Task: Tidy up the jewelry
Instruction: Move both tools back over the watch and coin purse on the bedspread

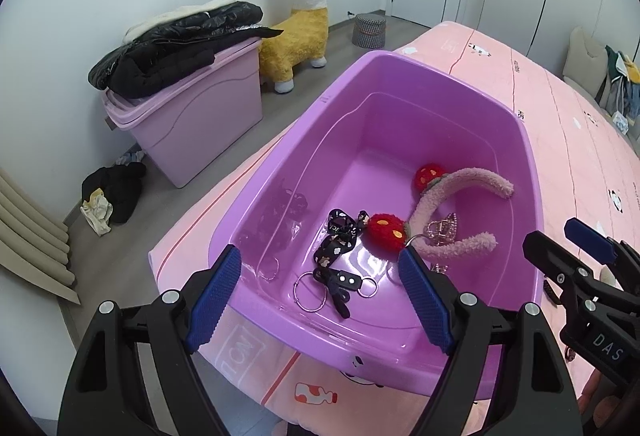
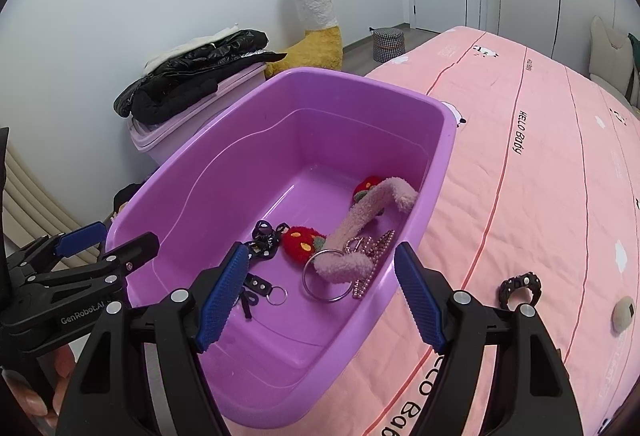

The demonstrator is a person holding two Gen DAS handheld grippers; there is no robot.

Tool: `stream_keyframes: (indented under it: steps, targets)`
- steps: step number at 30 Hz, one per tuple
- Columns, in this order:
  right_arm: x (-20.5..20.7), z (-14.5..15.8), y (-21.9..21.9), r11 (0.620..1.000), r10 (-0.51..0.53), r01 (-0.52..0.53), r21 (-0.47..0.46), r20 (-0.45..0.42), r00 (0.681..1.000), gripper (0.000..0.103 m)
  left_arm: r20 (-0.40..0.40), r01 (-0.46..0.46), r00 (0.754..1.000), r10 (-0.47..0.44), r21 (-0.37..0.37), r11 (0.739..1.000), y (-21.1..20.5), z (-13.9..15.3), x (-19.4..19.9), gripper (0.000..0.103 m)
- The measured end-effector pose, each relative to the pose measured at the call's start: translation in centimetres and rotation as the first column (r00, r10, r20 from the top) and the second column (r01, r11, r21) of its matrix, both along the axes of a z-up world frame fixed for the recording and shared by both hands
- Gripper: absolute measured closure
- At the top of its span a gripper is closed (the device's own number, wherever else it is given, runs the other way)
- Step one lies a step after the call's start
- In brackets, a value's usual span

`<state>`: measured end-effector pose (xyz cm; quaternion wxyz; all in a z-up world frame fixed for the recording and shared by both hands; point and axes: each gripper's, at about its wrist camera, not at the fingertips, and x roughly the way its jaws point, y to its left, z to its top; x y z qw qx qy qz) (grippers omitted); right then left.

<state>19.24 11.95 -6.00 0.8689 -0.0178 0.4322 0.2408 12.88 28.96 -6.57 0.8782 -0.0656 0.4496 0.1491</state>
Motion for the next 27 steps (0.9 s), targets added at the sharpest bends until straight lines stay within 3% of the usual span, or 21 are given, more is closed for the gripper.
stream_keyframes:
  steps: [16, 27]
  targets:
    - [-4.4, 1.3, -4.6, 0.998, -0.047, 0.046, 0.038, 0.021, 0.999, 0.031, 0.035, 0.059, 0.998, -0.060, 0.017, 0.998, -4.3, 2.1, -3.2, 0.024]
    - [-9.7, 1.5, -10.7, 0.991, -0.123, 0.121, 0.055, 0.032, 0.992, 0.031, 0.053, 0.185, 0.981, -0.185, 0.021, 0.983, -10.8, 2.7, -6.3, 0.024]
